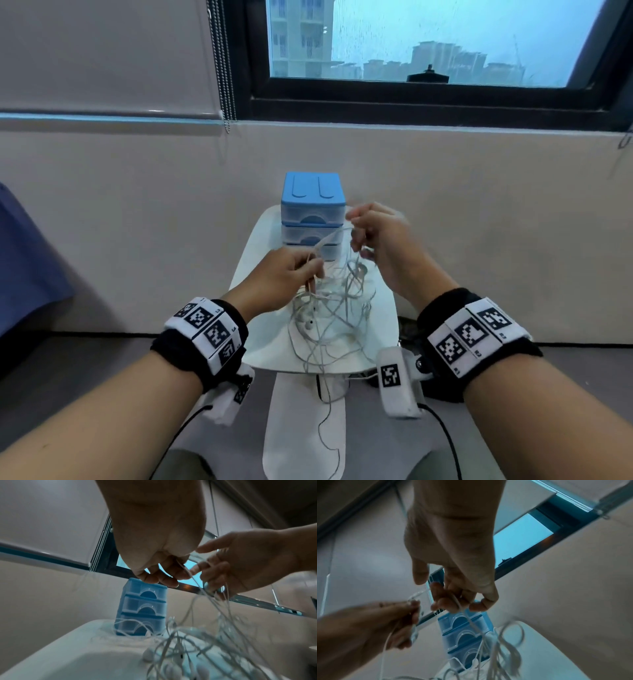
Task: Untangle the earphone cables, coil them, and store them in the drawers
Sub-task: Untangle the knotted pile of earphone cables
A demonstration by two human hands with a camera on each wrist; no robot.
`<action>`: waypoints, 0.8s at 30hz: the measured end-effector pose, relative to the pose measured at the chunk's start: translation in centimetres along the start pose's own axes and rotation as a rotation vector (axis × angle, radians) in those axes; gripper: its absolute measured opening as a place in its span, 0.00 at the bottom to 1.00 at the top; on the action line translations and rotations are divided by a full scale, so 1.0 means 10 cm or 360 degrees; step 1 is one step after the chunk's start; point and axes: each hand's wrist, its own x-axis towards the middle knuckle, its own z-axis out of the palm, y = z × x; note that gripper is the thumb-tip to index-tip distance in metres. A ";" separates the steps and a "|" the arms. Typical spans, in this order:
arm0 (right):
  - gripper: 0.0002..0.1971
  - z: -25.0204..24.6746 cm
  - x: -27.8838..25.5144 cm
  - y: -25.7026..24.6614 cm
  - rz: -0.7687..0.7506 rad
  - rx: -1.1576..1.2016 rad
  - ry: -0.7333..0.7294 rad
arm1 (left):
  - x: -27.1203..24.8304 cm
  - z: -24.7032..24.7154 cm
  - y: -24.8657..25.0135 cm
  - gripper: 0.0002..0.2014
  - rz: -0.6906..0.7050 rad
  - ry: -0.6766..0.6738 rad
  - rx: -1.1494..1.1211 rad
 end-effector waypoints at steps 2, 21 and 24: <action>0.06 -0.03 -0.01 0.01 0.0111 -0.0496 -0.0150 | 0.04 -0.06 0.07 0.18 0.0037 0.0081 0.0051; 0.17 0.10 0.19 -0.12 0.0176 -0.0902 0.0088 | 0.32 -0.33 0.25 0.21 -0.0107 -0.0010 0.0171; 0.29 0.24 0.21 -0.20 -0.0246 -0.1240 0.0050 | 0.43 -0.40 0.40 0.20 -0.0075 0.0011 0.0342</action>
